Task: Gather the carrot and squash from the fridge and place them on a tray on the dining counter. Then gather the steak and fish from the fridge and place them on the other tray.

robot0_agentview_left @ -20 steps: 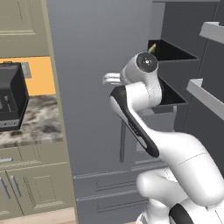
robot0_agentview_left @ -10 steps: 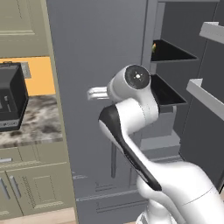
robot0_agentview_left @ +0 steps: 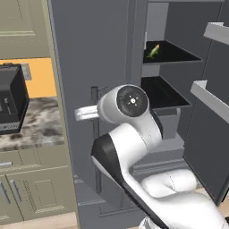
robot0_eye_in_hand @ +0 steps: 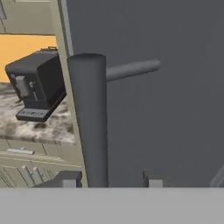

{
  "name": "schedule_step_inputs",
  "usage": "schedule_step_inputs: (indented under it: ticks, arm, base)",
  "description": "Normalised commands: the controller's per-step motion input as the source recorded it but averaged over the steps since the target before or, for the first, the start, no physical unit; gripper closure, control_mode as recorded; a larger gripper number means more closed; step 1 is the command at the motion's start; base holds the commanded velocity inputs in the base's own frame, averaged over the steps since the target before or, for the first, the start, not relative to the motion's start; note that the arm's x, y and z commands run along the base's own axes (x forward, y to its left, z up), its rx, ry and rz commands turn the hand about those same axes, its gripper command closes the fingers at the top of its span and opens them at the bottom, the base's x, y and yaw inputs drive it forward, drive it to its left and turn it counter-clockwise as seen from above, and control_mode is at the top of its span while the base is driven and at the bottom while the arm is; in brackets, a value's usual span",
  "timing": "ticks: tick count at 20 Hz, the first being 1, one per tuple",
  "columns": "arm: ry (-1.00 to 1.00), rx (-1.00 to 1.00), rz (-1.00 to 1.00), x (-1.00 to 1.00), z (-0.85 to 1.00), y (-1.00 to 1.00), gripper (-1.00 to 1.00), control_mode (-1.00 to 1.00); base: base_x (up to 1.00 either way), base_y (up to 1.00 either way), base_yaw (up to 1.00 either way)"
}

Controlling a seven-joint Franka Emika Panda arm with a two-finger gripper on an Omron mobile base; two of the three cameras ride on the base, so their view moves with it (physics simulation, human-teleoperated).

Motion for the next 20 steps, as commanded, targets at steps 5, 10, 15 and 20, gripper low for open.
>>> schedule_step_inputs:
  ticks: [5,10,15,20]
  arm:
    - [-0.21,0.05,0.01,-1.0,0.01,-0.43,-1.0,-1.0]
    - [-0.14,0.15,0.0,-0.97,0.0,-0.81,-1.0,-1.0]
    - [-0.04,0.18,0.03,-0.5,0.0,-1.0,-1.0,-1.0]
    - [0.01,0.19,0.1,0.12,-0.1,-0.91,-1.0,-1.0]
  base:
    - [0.0,0.0,0.0]
    - [0.0,0.0,0.0]
    - [0.0,0.0,0.0]
    - [0.0,0.0,0.0]
